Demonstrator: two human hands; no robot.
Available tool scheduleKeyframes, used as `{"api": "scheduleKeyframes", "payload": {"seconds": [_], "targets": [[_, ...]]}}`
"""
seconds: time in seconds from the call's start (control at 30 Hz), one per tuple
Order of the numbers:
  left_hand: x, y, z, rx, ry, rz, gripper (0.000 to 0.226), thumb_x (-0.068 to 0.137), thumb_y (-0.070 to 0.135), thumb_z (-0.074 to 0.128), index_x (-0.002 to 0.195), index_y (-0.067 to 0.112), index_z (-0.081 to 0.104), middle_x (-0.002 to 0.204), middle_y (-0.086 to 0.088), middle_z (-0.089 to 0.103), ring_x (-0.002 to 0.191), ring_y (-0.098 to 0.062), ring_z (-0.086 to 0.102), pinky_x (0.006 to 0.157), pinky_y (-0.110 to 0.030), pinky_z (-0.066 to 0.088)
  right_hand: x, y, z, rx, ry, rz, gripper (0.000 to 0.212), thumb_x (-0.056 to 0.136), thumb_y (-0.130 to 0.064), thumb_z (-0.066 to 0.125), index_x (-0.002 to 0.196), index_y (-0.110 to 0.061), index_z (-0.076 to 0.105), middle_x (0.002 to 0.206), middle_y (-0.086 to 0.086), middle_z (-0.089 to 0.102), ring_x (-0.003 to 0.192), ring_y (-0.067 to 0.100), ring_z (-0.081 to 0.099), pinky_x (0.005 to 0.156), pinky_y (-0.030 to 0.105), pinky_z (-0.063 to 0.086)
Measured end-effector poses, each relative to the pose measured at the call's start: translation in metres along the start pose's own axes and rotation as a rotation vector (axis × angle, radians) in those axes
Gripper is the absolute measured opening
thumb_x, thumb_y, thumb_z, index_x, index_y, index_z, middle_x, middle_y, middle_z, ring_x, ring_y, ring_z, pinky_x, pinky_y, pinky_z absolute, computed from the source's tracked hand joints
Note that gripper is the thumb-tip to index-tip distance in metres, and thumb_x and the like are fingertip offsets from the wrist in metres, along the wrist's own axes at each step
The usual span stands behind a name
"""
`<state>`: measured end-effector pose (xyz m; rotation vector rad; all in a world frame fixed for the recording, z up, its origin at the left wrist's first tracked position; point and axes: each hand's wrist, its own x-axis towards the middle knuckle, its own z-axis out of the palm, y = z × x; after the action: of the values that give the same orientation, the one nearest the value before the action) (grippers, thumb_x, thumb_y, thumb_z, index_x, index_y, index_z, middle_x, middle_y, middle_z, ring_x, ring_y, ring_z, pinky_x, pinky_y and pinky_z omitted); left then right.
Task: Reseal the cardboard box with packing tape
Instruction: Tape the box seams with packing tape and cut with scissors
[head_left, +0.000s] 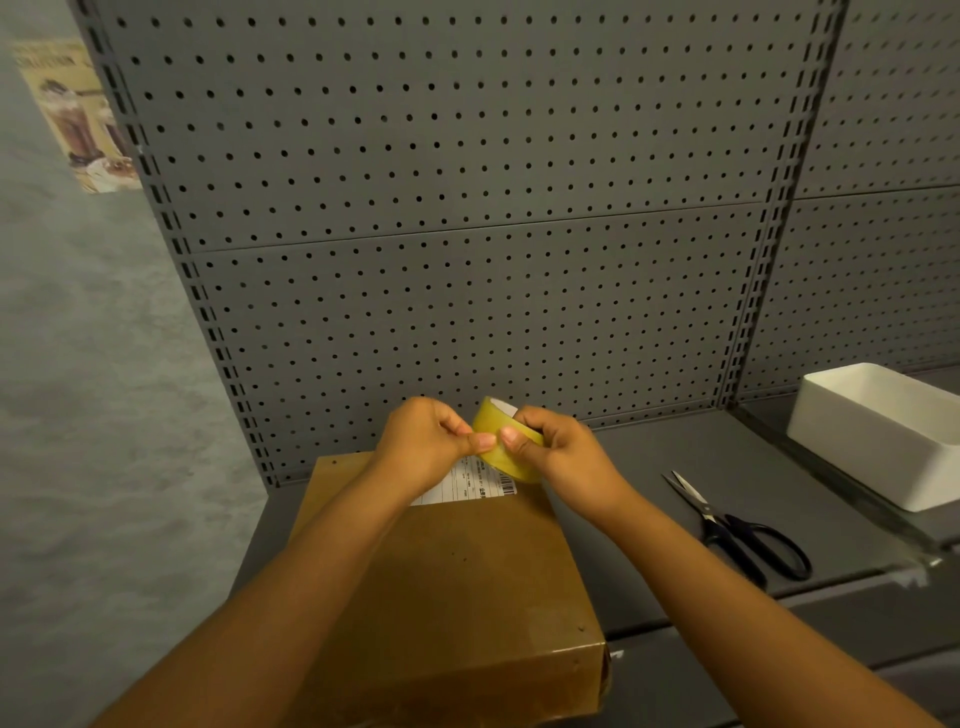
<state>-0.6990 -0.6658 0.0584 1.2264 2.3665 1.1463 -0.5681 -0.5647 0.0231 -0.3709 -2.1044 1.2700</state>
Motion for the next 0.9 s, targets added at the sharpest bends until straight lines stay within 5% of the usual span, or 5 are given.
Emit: {"api": "scheduleKeyframes", "payload": {"seconds": [0.1, 0.27, 0.43, 0.63, 0.9], "targets": [[-0.003, 0.002, 0.003, 0.021, 0.035, 0.032, 0.025, 0.075, 0.034, 0.078, 0.080, 0.012, 0.065, 0.071, 0.006, 0.060, 0.065, -0.004, 0.054, 0.057, -0.018, 0.038, 0.000, 0.000, -0.003, 0.012, -0.003, -0.001, 0.021, 0.094, -0.025, 0.056, 0.074, -0.018, 0.058, 0.064, -0.010, 0.054, 0.058, 0.002, 0.050, 0.056, 0.017, 0.039], [-0.004, -0.001, -0.003, 0.051, 0.068, 0.006, 0.046, 0.069, 0.041, 0.081, 0.101, 0.010, 0.068, 0.096, 0.000, 0.068, 0.089, -0.013, 0.064, 0.078, -0.024, 0.049, -0.001, 0.001, -0.002, -0.004, -0.014, 0.000, 0.022, 0.094, -0.024, 0.058, 0.074, -0.016, 0.058, 0.062, -0.011, 0.053, 0.058, 0.003, 0.048, 0.057, 0.019, 0.038], [-0.014, 0.000, -0.002, 0.073, 0.124, 0.067, 0.028, 0.069, 0.042, 0.079, 0.083, 0.019, 0.074, 0.076, 0.008, 0.067, 0.074, -0.004, 0.064, 0.071, -0.024, 0.052, -0.001, -0.003, -0.001, -0.036, 0.003, -0.018, 0.024, 0.095, -0.023, 0.057, 0.071, -0.025, 0.056, 0.059, -0.016, 0.055, 0.055, -0.003, 0.048, 0.054, 0.011, 0.037], [-0.012, -0.009, -0.008, -0.106, 0.074, 0.042, 0.004, 0.079, 0.024, 0.076, 0.080, 0.021, 0.074, 0.078, 0.004, 0.072, 0.075, -0.009, 0.068, 0.077, -0.030, 0.056, -0.003, 0.000, -0.004, 0.000, -0.005, -0.017, 0.025, 0.095, -0.022, 0.057, 0.070, -0.024, 0.056, 0.063, -0.012, 0.054, 0.059, 0.002, 0.050, 0.057, 0.016, 0.038], [-0.003, -0.010, -0.001, -0.281, -0.010, -0.088, 0.007, 0.089, 0.015, 0.066, 0.086, 0.009, 0.066, 0.078, -0.007, 0.068, 0.068, -0.014, 0.063, 0.067, -0.025, 0.056, -0.005, 0.004, -0.007, 0.046, -0.029, -0.022, 0.027, 0.095, -0.020, 0.056, 0.069, -0.028, 0.054, 0.063, -0.016, 0.051, 0.060, 0.001, 0.047, 0.059, 0.016, 0.038]]}}
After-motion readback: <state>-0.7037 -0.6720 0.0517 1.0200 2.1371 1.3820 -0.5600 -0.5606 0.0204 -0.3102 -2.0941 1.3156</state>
